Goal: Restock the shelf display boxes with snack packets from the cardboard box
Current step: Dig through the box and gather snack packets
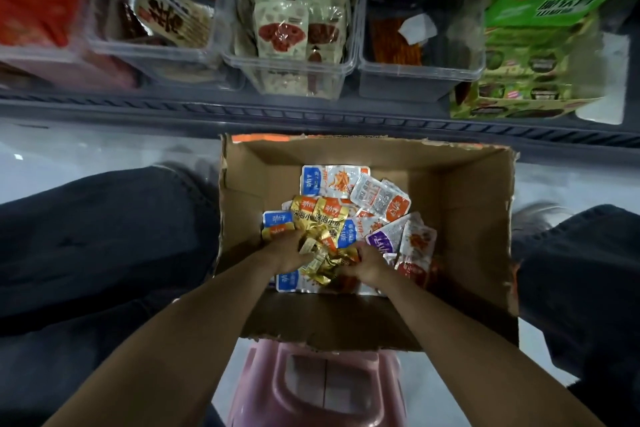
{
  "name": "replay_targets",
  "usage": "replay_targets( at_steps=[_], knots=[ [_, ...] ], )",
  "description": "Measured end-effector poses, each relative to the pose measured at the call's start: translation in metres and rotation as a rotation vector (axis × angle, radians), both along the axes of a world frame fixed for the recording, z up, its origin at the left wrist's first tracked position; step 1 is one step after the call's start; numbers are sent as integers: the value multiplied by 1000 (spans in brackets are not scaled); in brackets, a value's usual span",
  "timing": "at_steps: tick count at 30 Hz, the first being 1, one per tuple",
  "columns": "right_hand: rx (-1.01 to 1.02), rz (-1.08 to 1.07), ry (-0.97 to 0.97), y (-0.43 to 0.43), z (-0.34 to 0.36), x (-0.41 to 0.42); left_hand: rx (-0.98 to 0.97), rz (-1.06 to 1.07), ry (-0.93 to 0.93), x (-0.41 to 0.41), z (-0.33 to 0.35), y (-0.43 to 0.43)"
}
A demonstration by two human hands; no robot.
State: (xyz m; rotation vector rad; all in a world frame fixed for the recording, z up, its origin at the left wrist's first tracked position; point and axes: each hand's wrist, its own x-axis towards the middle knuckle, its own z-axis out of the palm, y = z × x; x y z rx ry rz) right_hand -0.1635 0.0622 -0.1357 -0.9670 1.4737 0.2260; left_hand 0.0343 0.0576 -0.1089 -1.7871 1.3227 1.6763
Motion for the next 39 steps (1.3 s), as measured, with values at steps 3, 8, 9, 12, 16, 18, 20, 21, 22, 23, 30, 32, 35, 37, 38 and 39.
replay_targets(
  at_steps=[3,8,9,12,16,18,20,21,22,23,30,32,35,37,38,39],
  knots=[
    [-60,-26,3,4,-5,5,-25,-60,-66,-3,-9,4],
    [-26,-257,-102,-1,2,-2,-114,-95,-110,-1,-7,-3],
    [-6,-318,-124,-5,5,-4,-111,-57,-88,1,-9,-4],
    [-8,-461,-184,-22,21,-11,-133,146,35,-2,1,-10],
    [-59,-537,-257,-44,45,-23,-208,330,146,-13,31,-24],
    [-89,-541,-303,-54,61,-28,-238,382,225,-15,49,-30],
    [-100,-561,-335,-62,78,-32,-279,401,273,-16,65,-36],
    [-114,-569,-345,-65,87,-33,-290,414,311,-17,74,-40],
    [-137,-571,-352,-68,98,-33,-289,426,347,-19,87,-43],
    [-160,-559,-359,-71,108,-34,-291,432,388,-21,99,-47],
    [-237,-538,-510,-91,190,-39,-169,596,645,-26,173,-55],
    [-277,-578,-529,-92,211,-37,-180,675,672,-31,192,-54],
    [-327,-664,-549,-87,237,-31,-221,782,691,-40,214,-50],
    [-369,-698,-583,-83,252,-27,-291,853,686,-45,228,-47],
    [-391,-705,-603,-80,259,-25,-335,874,681,-46,235,-45],
    [-414,-704,-616,-78,265,-24,-379,875,679,-47,239,-44]
  ],
)
